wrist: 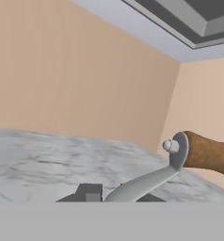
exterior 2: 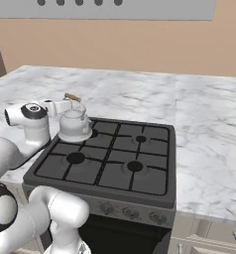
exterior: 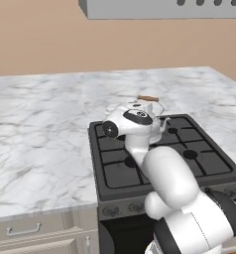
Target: Pick the kettle from the cabinet and place it on a stove burner. Then pick the pot from the counter and place it on another stove burner. Finally, turn both burners on.
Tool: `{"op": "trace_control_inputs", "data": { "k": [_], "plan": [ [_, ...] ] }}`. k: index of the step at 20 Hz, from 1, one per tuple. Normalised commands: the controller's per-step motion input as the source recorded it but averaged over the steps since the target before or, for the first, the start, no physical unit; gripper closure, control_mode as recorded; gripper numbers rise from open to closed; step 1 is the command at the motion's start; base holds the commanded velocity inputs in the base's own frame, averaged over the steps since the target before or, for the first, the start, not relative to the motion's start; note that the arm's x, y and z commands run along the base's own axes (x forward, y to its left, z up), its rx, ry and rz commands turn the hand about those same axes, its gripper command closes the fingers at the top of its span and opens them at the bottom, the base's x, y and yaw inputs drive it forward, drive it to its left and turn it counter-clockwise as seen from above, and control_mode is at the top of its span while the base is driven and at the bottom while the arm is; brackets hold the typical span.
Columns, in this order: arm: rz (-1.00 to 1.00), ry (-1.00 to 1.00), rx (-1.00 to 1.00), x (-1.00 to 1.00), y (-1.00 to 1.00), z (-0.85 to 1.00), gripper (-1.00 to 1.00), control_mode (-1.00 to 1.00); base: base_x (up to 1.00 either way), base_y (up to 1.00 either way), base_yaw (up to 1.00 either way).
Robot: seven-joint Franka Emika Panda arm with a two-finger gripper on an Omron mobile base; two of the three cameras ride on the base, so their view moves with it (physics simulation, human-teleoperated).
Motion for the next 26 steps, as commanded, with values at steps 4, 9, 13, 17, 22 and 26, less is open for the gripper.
{"op": "trace_control_inputs", "data": {
  "k": [4, 9, 13, 17, 22, 26],
  "plan": [
    [0.00, -0.06, -0.03, 0.18, 0.02, -0.07, 1.00, -1.00, 0.00, 0.00, 0.00],
    [0.00, -0.06, -0.03, 0.18, 0.01, -0.06, 1.00, -1.00, 0.00, 0.00, 0.00],
    [0.00, -0.02, -0.02, 0.17, 0.03, -0.03, 1.00, -1.00, 0.00, 0.00, 0.00],
    [0.00, 0.00, 0.00, 0.19, 0.06, 0.00, 1.00, -1.00, 0.00, 0.00, 0.00],
    [0.00, 0.00, 0.00, 0.17, 0.09, 0.00, 1.00, -1.00, 0.00, 0.00, 0.00],
    [0.00, 0.00, 0.00, 0.18, 0.10, 0.00, 1.00, -1.00, 0.00, 0.00, 0.00]
  ]
}}
